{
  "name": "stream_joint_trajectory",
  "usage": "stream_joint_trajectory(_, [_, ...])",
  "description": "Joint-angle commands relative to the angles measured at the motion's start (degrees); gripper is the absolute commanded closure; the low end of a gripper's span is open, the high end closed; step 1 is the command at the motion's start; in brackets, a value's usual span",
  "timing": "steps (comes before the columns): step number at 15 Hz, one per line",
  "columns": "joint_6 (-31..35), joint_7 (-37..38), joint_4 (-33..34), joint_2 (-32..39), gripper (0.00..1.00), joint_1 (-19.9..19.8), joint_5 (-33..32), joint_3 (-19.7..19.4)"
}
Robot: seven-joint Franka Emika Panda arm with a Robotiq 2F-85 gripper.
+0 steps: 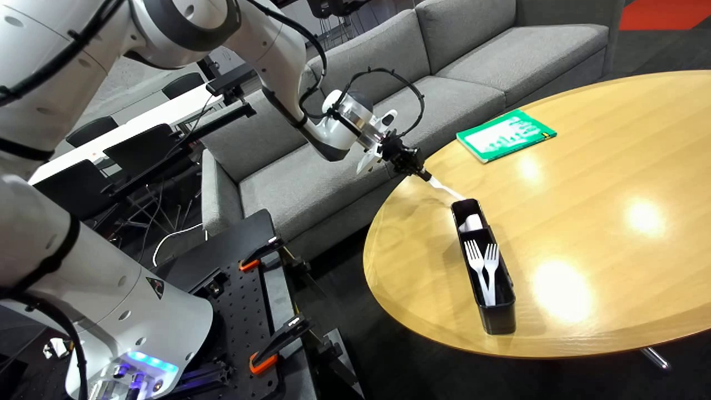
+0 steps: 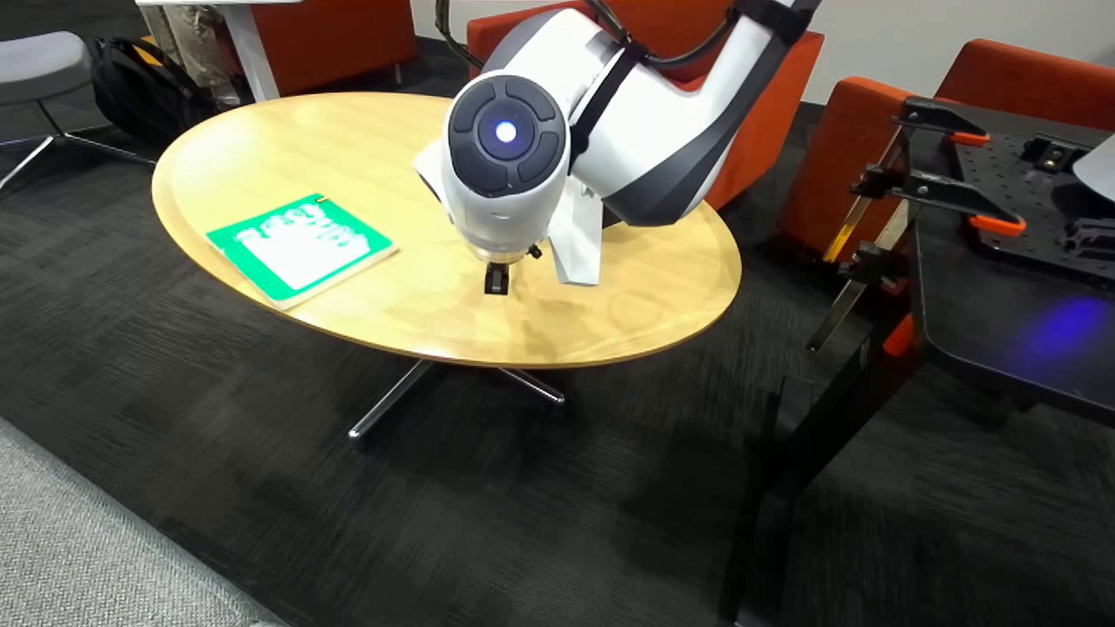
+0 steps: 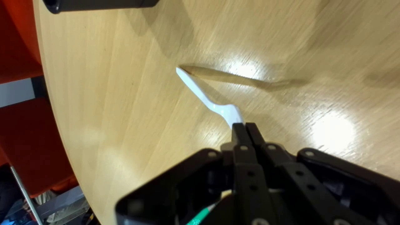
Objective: Remove one fork from the box and place it on the table
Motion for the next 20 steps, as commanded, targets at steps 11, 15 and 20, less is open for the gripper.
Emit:
stream_joint_trajectory(11, [4.11, 6.73, -9.55, -13.92, 0.00, -1.69, -10.27, 2.45])
stream_joint_trajectory(15, [11.95, 9.94, -18.55, -24.40, 0.00, -5.96, -15.43, 4.62])
stream_joint_trajectory(20, [17.05, 9.39, -27.61, -34.12, 0.00, -10.82, -14.33, 6.68])
